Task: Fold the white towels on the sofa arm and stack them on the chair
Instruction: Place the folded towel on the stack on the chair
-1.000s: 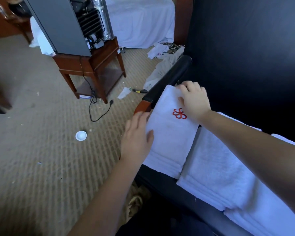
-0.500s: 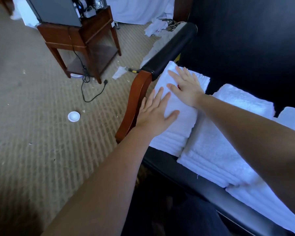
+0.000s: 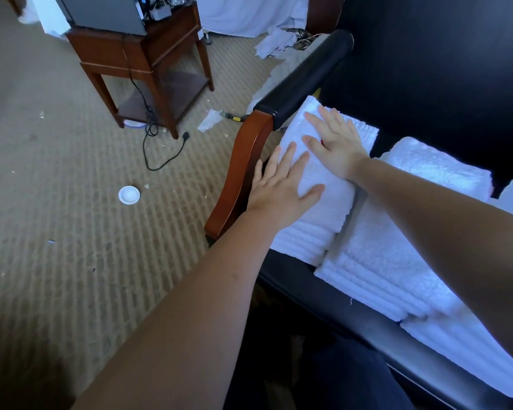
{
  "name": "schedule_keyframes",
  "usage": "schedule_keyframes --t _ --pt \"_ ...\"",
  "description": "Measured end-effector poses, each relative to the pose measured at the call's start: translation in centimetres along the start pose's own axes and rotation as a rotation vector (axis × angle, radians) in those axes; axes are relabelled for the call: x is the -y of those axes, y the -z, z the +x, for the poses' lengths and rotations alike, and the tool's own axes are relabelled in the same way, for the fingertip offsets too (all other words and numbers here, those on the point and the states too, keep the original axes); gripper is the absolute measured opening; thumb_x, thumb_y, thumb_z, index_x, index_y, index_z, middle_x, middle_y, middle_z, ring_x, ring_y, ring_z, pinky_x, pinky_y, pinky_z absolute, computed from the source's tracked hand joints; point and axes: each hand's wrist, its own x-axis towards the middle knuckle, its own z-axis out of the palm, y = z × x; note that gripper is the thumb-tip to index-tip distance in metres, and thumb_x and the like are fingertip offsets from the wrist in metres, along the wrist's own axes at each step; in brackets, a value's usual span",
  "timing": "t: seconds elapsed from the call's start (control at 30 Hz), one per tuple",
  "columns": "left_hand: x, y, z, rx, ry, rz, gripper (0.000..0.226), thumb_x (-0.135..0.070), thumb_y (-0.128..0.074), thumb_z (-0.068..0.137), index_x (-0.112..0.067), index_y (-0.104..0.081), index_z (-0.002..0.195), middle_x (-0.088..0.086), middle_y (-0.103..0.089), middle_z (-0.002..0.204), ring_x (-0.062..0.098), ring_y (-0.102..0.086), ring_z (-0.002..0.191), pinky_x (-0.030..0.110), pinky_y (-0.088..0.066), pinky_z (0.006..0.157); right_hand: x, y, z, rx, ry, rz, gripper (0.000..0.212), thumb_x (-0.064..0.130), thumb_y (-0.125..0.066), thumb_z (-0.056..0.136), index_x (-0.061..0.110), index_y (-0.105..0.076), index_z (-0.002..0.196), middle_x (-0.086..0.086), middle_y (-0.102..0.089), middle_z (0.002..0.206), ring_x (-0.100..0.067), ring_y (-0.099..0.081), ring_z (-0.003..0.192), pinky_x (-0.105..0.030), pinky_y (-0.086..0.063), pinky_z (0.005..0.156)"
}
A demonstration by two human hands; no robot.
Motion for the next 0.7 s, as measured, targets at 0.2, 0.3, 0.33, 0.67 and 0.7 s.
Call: schedule_keyframes --t 0.2,0.3,0.33,0.67,0.7 --pt "0.4 0.5 0.0 0.026 -0.008 -0.034 0.071 -0.064 -0.031 0.095 -0.034 -0.007 0.155 -0.014 0.014 0.161 0.008 0.020 0.146 0.044 0.009 0.120 0.4 0.3 0.0 0.005 -0.003 -0.021 0.055 0.048 -0.027 0.102 0.034 -0.015 0.154 0.004 -0.001 0.163 -0.016 0.008 0.149 -0.040 0.007 0.120" --pt "0.5 1.3 -0.2 0.065 0.004 -0.050 0.072 -0.065 -0.032 0.094 -0.035 -0.006 0.155 -0.015 0.014 0.161 0.007 0.020 0.146 0.044 0.008 0.120 0.9 0.7 -0.2 0.020 0.001 -0.051 0.056 0.048 -0.026 0.102 0.032 -0.014 0.154 0.004 0.000 0.163 -0.016 0.009 0.149 -0.041 0.007 0.120" --pt "0.4 1.7 -0.3 0.086 0.006 -0.051 0.073 -0.066 -0.033 0.094 -0.035 -0.006 0.155 -0.015 0.014 0.161 0.007 0.020 0.146 0.044 0.008 0.120 1.1 0.9 -0.4 0.024 0.003 -0.058 0.056 0.048 -0.026 0.102 0.032 -0.014 0.154 0.003 0.000 0.163 -0.017 0.009 0.149 -0.041 0.007 0.120" --pt "-1.1 7.3 -4.2 -0.049 -0.056 -0.235 0.053 -0.033 -0.050 0.100 -0.020 -0.035 0.149 -0.005 -0.022 0.160 0.011 -0.014 0.148 0.036 -0.005 0.121 2.8 6.4 -3.8 -0.090 0.013 0.135 0.050 0.031 -0.048 0.100 0.019 -0.038 0.147 -0.002 -0.025 0.158 -0.016 -0.021 0.146 -0.024 -0.021 0.110" --pt "-1.1 7.9 -5.1 -0.053 -0.062 -0.208 0.053 -0.031 -0.050 0.100 -0.019 -0.035 0.149 -0.003 -0.023 0.160 0.012 -0.015 0.148 0.037 -0.008 0.121 3.2 6.8 -4.7 -0.092 0.032 0.118 0.048 0.028 -0.050 0.100 0.018 -0.040 0.146 -0.002 -0.028 0.157 -0.017 -0.027 0.143 -0.022 -0.026 0.104"
